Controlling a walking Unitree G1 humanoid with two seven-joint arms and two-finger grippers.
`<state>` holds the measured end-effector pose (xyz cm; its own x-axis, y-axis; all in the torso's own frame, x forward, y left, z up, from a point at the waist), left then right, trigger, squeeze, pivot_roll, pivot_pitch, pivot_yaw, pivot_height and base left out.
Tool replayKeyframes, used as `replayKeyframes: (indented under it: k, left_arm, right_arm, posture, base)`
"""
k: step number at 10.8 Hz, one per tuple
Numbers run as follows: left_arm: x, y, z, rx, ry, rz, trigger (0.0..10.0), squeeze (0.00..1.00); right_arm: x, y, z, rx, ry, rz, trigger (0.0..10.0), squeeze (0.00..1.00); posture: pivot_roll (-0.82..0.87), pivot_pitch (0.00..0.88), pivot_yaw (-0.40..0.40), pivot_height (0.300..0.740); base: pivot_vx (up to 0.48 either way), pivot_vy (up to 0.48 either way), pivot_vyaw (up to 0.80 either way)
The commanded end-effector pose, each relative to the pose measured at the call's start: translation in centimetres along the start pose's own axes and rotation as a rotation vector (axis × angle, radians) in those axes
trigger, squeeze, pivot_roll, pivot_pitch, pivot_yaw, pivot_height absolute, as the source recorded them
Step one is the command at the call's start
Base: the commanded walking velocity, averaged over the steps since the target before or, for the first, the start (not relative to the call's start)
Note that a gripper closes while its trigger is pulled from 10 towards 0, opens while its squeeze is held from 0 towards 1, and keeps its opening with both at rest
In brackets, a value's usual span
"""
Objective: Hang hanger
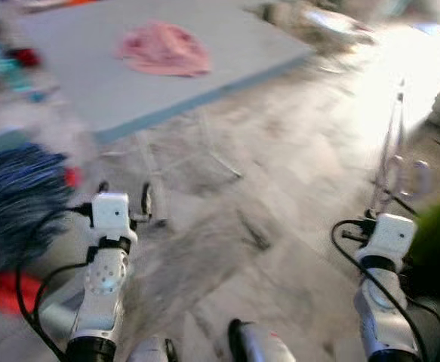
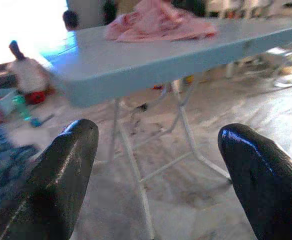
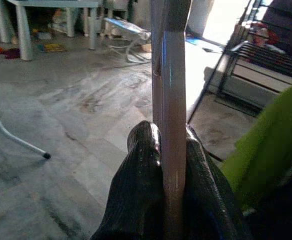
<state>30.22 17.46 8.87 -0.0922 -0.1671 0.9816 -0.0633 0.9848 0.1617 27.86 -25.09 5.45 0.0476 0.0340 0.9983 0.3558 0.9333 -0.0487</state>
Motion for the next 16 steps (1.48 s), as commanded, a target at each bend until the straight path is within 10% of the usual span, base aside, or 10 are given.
replayKeyframes:
  k: [1,16]
  left_arm:
    - [0.6,-0.3,-0.2,-0.03,-0.011,0.002,10.0,0.0]
    - [0.0,-2.3,-1.0,-0.115,0.051,0.013,10.0,0.0]
  right_arm:
    - [0.2,0.1,0.1,0.009,-0.002,0.007,10.0,0.0]
    - [0.3,1.6,-1.0,0.054,-0.01,0.011,10.0,0.0]
  posture:
    - [-0.04,0.187,-0.027,0.74]
    - [-0.02,0.145,-0.005,0.74]
  base:
    - [0.304,0.3,-0.8]
    - [0.303,0.191,-0.74]
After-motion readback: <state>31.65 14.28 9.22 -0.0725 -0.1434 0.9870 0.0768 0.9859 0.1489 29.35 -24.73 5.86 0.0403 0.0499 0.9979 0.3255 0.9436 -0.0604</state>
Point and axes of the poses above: a point about 5 cm out from each wrist's last joint towards the gripper, its own z axis pointing back from the gripper into the wrist, its own x axis along the axis of the wrist's last joint, y = z × x, the point moved 3 cm from there along -z, pointing out of the wrist towards the gripper, and after that the axes turned 3 degrees about -z, right-handed, at the moved point
